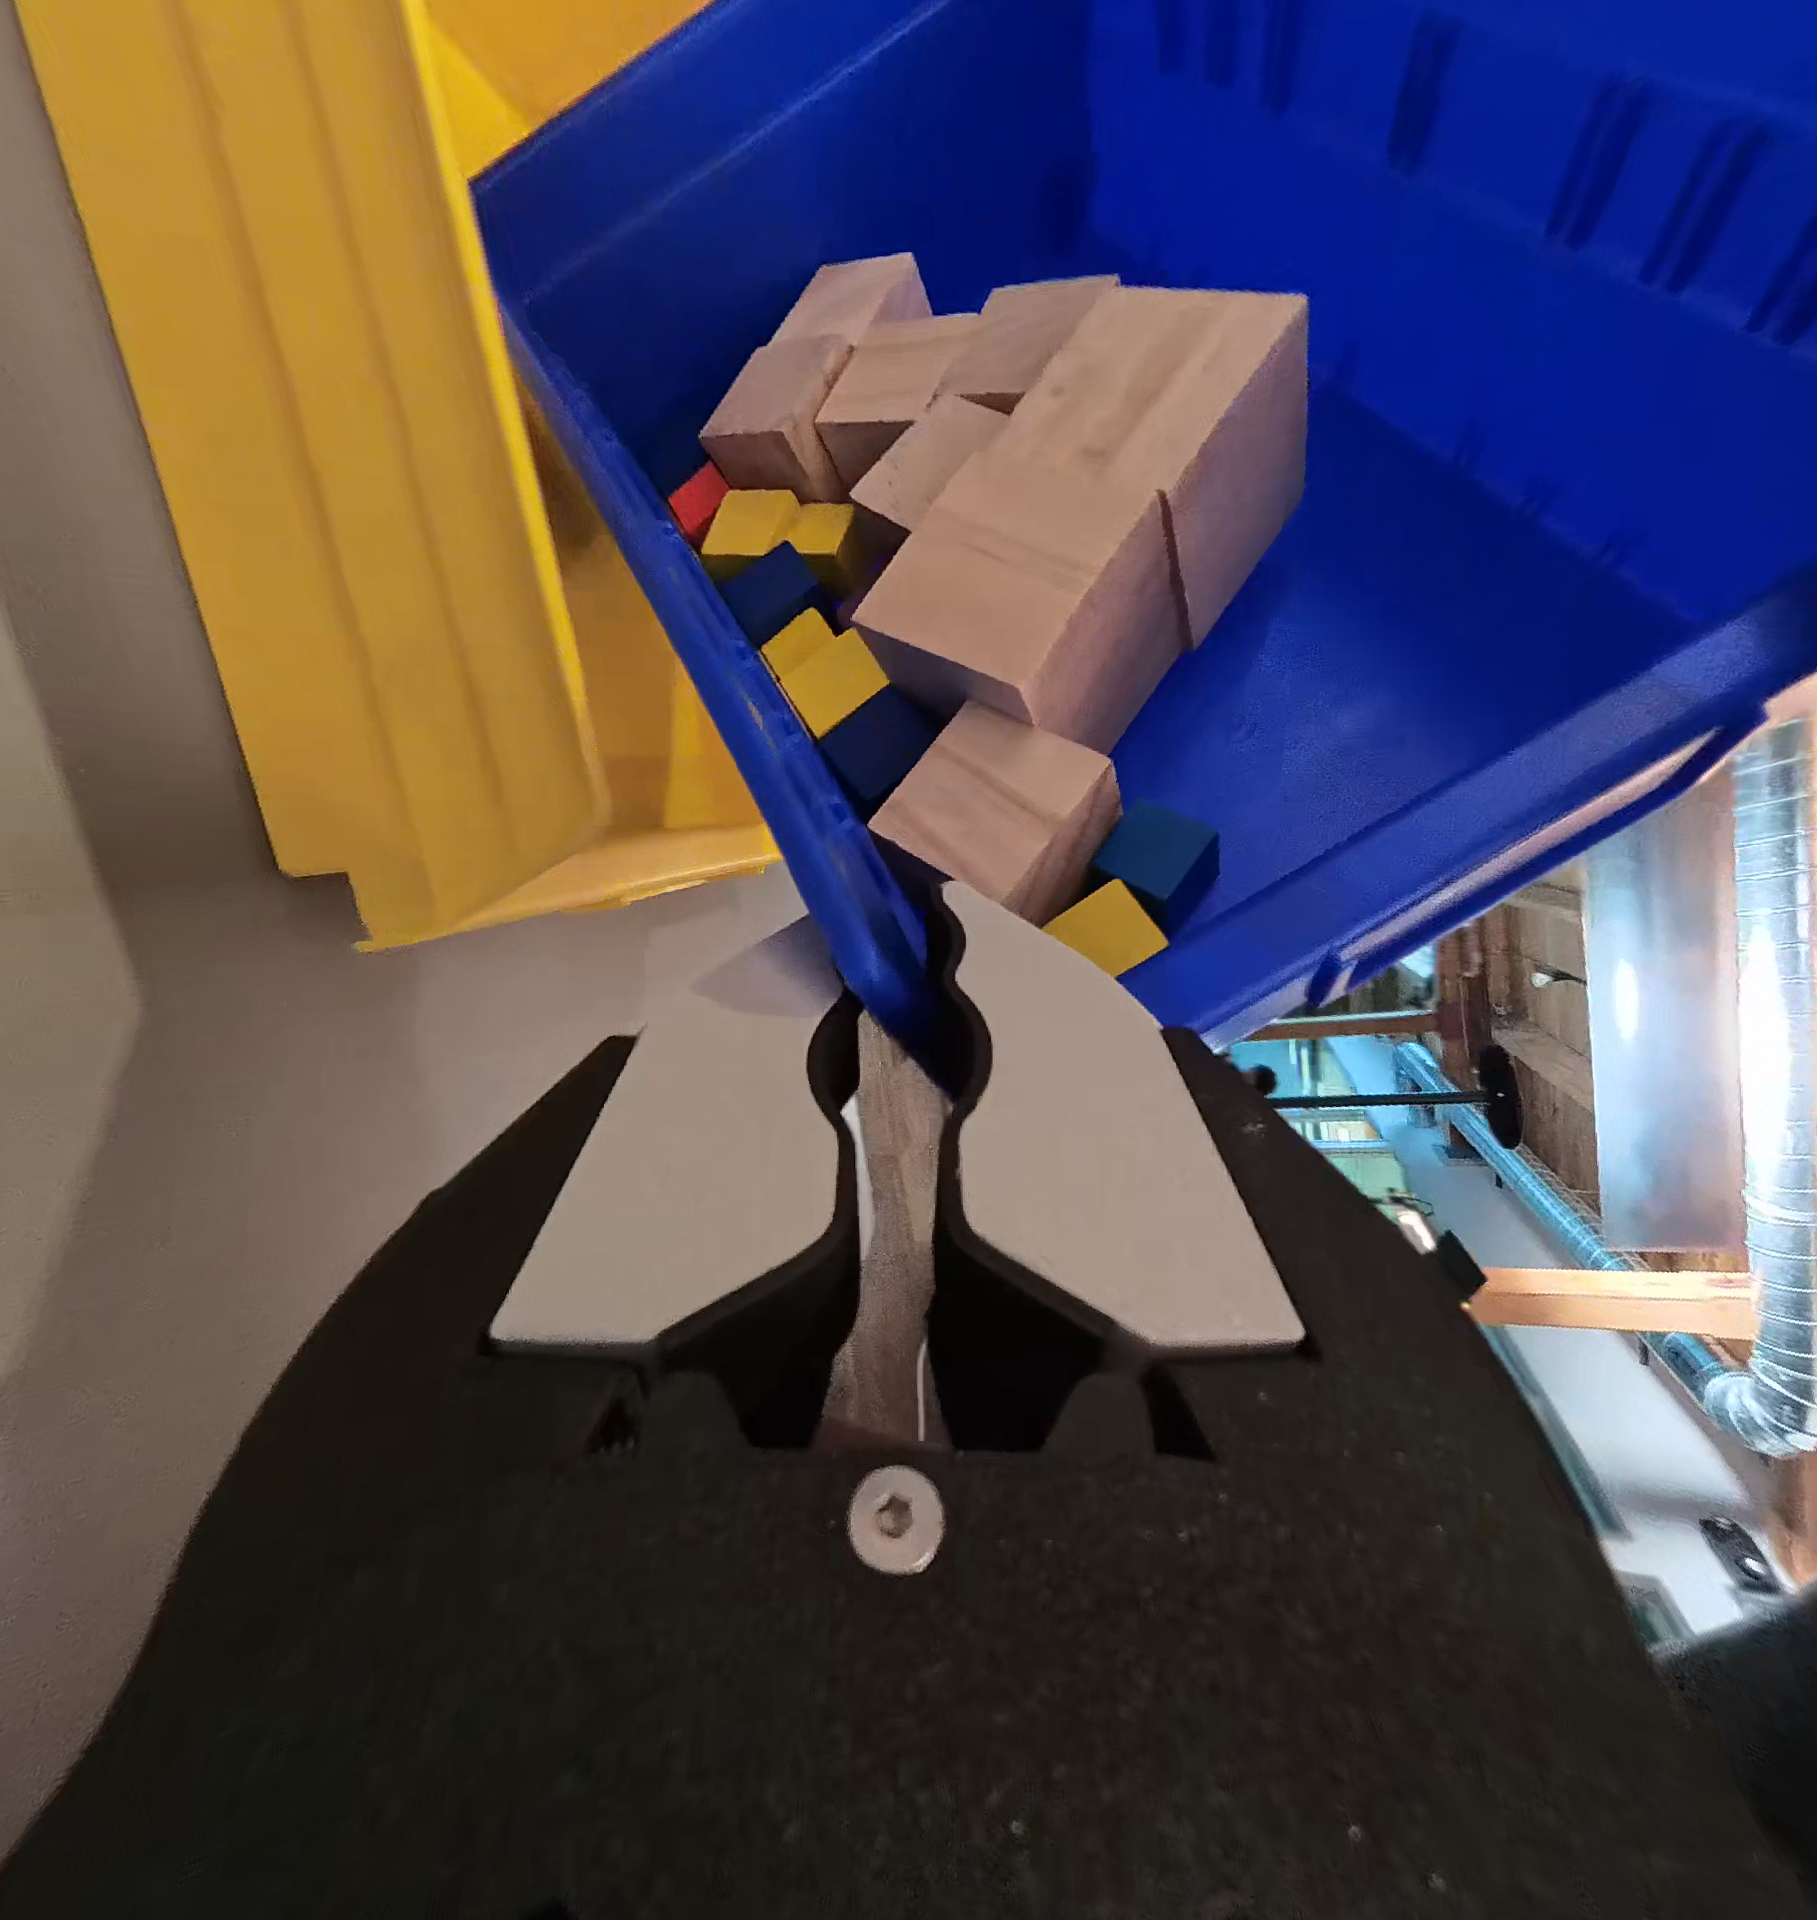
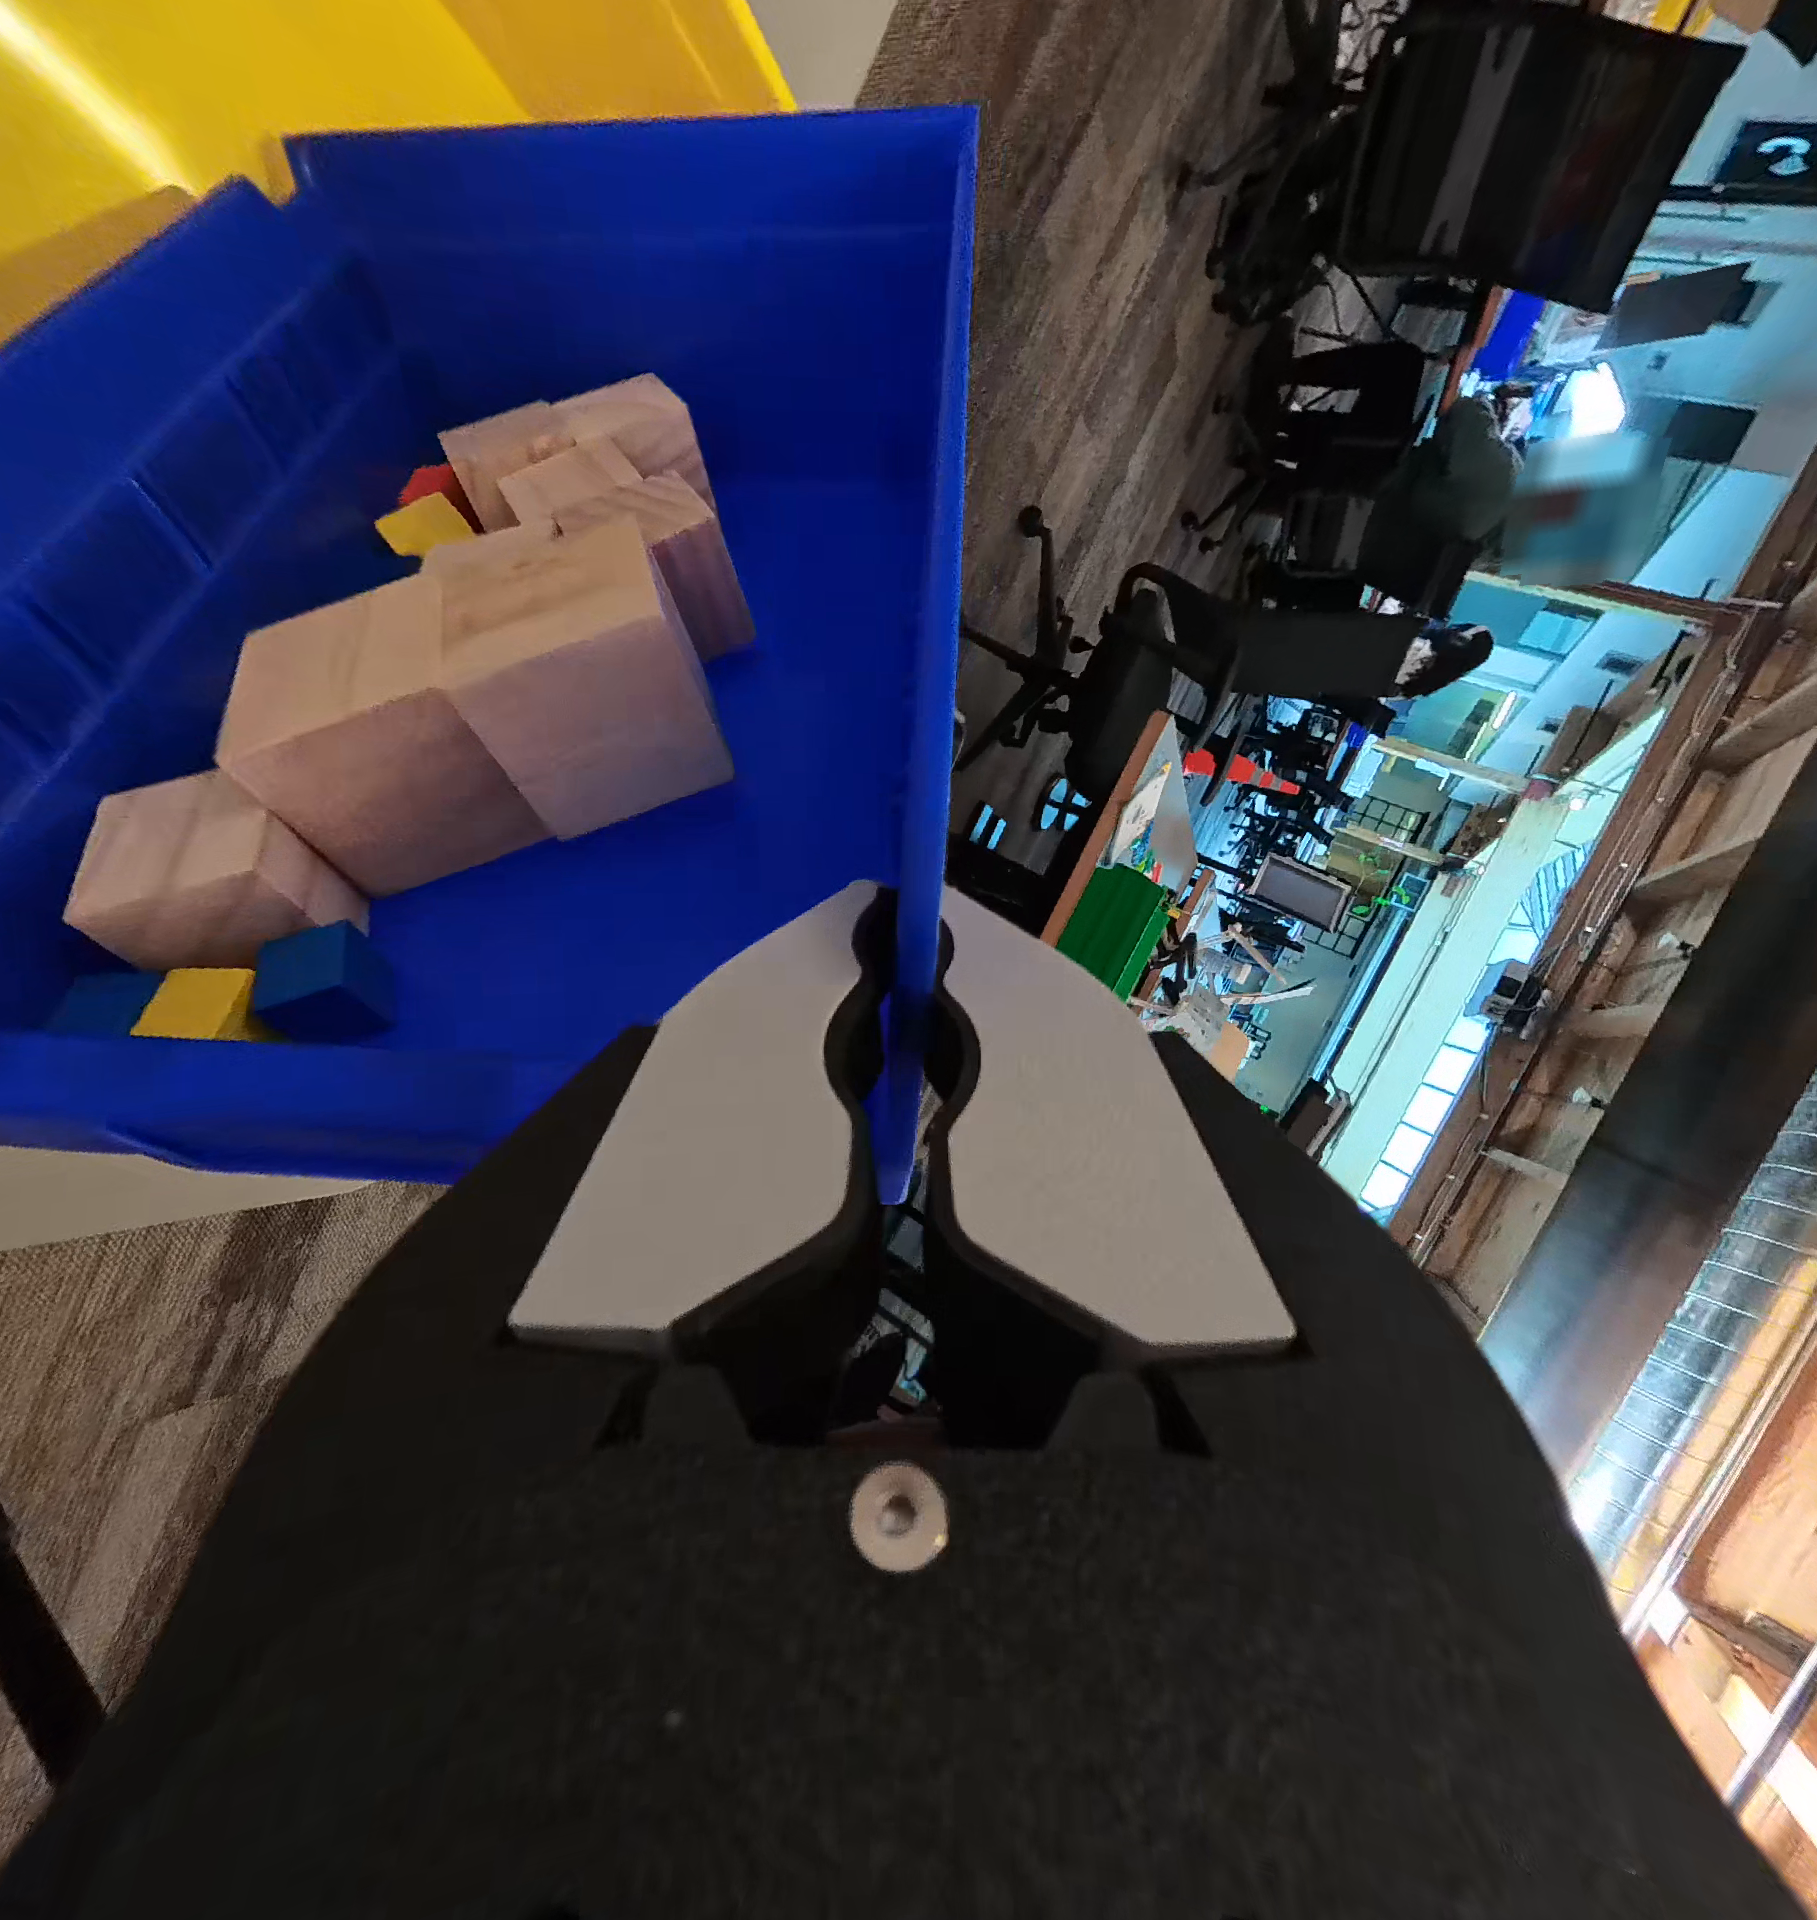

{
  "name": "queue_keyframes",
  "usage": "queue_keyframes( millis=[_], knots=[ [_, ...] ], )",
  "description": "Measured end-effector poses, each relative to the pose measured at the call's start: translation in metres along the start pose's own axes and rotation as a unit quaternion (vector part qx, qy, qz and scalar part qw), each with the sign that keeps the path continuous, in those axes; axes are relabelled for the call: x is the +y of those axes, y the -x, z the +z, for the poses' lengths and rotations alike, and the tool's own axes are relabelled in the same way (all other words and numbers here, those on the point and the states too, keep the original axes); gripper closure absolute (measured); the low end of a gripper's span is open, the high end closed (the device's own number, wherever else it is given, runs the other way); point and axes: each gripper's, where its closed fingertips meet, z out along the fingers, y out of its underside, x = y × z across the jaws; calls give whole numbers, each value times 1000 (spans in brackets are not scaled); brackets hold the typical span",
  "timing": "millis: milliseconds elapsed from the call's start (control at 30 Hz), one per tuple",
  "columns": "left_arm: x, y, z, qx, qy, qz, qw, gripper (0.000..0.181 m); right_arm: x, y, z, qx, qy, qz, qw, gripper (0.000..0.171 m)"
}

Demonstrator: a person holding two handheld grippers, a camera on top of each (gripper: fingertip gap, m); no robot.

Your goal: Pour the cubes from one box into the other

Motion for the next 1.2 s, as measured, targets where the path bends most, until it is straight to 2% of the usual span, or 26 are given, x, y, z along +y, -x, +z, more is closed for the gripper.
queue_keyframes(
  millis=[133, 333, 500, 667, 833, 900, 1033, 1200],
  knots=[
    [-18, 6, -4, -22, 21, 22, 999, 172, -3, -1, 15, -46, 10, 17, 999, 168],
    [-56, 0, -13, -31, 96, 59, 993, 170, -11, -15, 23, -103, 45, 38, 993, 167],
    [-59, -15, -13, -11, 165, 38, 985, 168, -32, -31, 29, -128, 104, -4, 986, 168],
    [-72, -17, -12, -10, 202, 23, 979, 169, -47, -41, 30, -133, 172, -50, 975, 168],
    [-73, -15, -13, 17, 250, 1, 968, 169, -33, -40, 24, -169, 264, -113, 943, 166],
    [-72, -19, -14, 36, 265, -5, 964, 169, -39, -43, 27, -161, 277, -116, 940, 166],
    [-72, -20, -17, 59, 281, -8, 958, 167, -61, -45, 30, -131, 258, -147, 946, 166],
    [-93, 0, -15, 49, 240, -24, 969, 169, -78, -39, 29, -122, 158, -163, 966, 163]
  ],
)
